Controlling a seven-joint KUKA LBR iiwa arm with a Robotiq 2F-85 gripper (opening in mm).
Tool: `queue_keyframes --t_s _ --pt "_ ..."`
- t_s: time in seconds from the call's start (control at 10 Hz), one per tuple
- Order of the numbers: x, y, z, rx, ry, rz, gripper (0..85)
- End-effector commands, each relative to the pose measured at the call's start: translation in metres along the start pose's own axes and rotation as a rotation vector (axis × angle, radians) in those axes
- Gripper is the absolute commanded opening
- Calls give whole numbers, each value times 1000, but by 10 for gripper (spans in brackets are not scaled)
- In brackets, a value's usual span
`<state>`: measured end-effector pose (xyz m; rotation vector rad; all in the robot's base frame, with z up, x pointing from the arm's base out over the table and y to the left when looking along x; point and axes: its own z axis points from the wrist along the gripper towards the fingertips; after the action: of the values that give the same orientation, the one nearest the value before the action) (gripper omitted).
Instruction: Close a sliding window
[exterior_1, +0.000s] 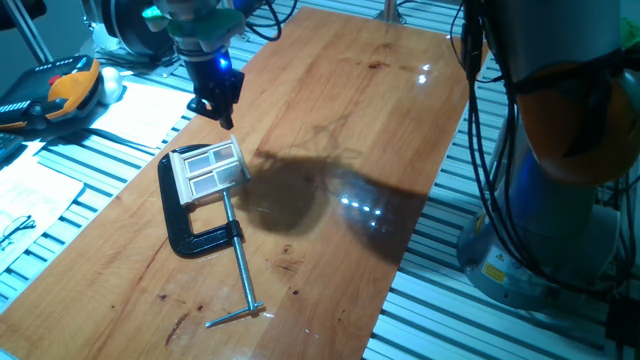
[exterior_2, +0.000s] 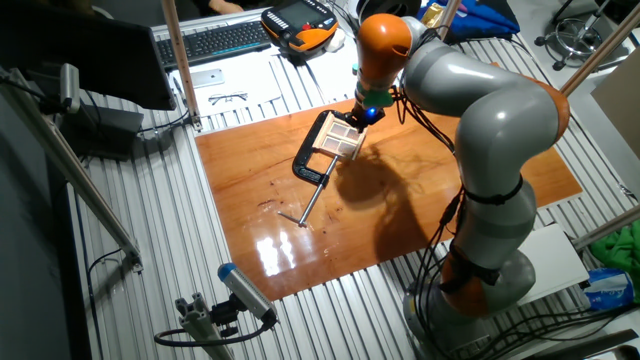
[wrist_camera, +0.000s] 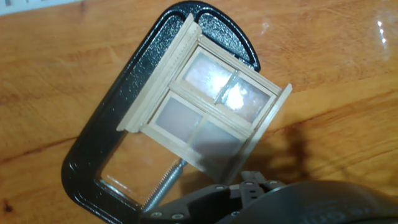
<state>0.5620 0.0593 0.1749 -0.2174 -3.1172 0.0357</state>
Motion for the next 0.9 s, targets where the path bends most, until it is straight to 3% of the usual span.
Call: queue_keyframes --t_s 0.0,0.3,0.6,0.8 --pt "2 0 -1 0 0 0 0" --pt "7 0 -2 1 -6 -17 0" --pt "9 1 -3 9 -38 -43 0" --pt "9 1 -3 11 -45 -41 0"
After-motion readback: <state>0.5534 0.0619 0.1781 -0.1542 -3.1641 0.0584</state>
